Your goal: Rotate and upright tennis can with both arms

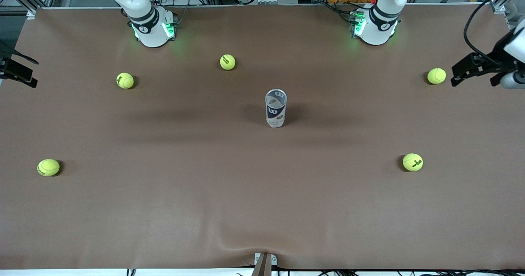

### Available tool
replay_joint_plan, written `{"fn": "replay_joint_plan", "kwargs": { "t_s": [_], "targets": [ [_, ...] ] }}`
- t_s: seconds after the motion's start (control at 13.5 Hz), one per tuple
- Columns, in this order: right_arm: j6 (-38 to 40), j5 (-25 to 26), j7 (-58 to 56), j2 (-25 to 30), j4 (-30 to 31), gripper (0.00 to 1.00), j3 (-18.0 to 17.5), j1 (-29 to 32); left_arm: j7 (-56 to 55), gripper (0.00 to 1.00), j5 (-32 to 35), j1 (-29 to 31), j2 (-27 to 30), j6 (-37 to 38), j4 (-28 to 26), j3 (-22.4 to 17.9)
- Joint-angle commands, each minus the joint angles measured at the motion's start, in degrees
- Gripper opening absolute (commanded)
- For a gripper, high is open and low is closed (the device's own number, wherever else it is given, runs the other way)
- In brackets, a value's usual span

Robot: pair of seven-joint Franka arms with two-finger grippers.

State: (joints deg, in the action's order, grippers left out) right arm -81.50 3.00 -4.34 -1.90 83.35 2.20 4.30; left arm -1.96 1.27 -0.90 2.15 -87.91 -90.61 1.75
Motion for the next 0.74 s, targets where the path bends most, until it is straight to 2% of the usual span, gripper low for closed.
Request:
{"fn": "replay_joint_plan", "kwargs": {
  "t_s": [0.0, 0.15, 0.67],
  "targets": [
    [0.1, -0.4, -0.4, 0.1, -0.2, 1.00, -0.2, 0.5, -0.4, 1.00, 0.3, -2.5, -1.4, 5.2, 2.0, -0.5],
    [0.1, -0.4, -0.4, 0.0, -0.2, 1.00, -0.2, 0.5, -5.0, 1.00, 0.0, -4.2, -1.0, 6.3, 2.0, -0.5],
    [0.1, -0.4, -0.4, 0.0, -0.2, 1.00, -0.2, 0.4, -5.4, 1.00, -0.2, -3.7, 1.3, 6.1, 4.3, -1.1]
  ]
}}
